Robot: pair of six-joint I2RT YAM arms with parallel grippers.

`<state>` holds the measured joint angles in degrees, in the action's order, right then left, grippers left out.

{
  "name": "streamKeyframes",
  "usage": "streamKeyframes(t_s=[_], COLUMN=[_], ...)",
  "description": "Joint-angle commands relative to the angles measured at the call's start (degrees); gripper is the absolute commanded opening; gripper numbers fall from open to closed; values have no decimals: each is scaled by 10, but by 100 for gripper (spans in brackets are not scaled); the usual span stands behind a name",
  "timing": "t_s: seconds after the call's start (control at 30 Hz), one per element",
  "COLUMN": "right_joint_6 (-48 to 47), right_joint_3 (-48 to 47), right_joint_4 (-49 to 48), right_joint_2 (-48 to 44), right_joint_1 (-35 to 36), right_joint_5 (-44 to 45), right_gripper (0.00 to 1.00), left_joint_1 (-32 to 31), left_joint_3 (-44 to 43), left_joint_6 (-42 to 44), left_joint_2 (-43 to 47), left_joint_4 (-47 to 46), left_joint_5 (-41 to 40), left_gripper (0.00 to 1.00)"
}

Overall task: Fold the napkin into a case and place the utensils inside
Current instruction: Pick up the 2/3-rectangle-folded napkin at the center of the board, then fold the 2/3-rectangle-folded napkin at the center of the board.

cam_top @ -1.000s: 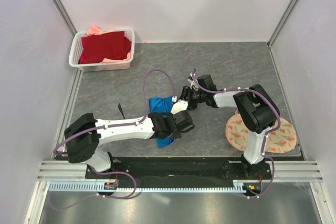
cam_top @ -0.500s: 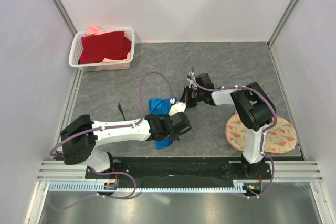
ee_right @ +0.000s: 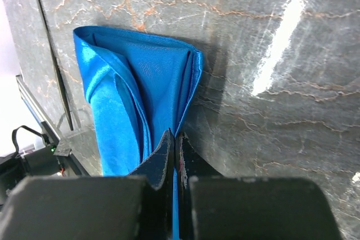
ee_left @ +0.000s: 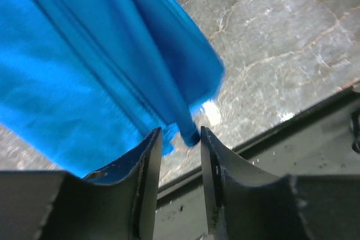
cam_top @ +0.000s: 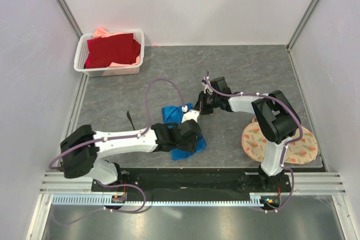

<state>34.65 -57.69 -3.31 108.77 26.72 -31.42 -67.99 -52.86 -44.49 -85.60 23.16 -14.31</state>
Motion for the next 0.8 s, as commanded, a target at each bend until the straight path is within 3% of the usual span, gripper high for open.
streamKeyframes(t_s=[0.0, 0.07, 0.13, 0.17, 0.2, 0.23, 0.3, 0.43, 0.77], right_joint_6=[-14, -13, -13, -11, -10, -6, -1, 9, 31], right_joint_3=[-19, -19, -21, -21, -20, -19, -17, -18, -20], right_joint_4=[4, 4, 4, 4, 4, 4, 4, 6, 23], right_joint_2=[-22, -22, -23, -24, -27, -29, -36, -45, -54], right_joint_1=[-1, -1, -1, -1, -2, -1, -1, 1, 22], right_joint_5=[8, 9, 8, 7, 8, 8, 12, 12, 40], right_gripper=[0, 0, 0, 0, 0, 0, 0, 0, 0], left_joint_1=[14, 29, 79, 110, 179, 212, 266, 295, 309], left_joint_3=[34, 57, 91, 99, 109, 112, 104, 65, 21], left_joint_6=[1, -5, -9, -27, -34, -36, -29, -10, -9], left_joint_2=[95, 155, 196, 200, 198, 192, 150, 57, -78], left_joint_4=[-28, -47, -63, -65, -69, -76, -97, -109, -140], left_joint_5=[1, -12, 6, 23, 45, 94, 115, 114, 126], left_gripper=[42, 42, 35, 31, 28, 21, 16, 9, 8])
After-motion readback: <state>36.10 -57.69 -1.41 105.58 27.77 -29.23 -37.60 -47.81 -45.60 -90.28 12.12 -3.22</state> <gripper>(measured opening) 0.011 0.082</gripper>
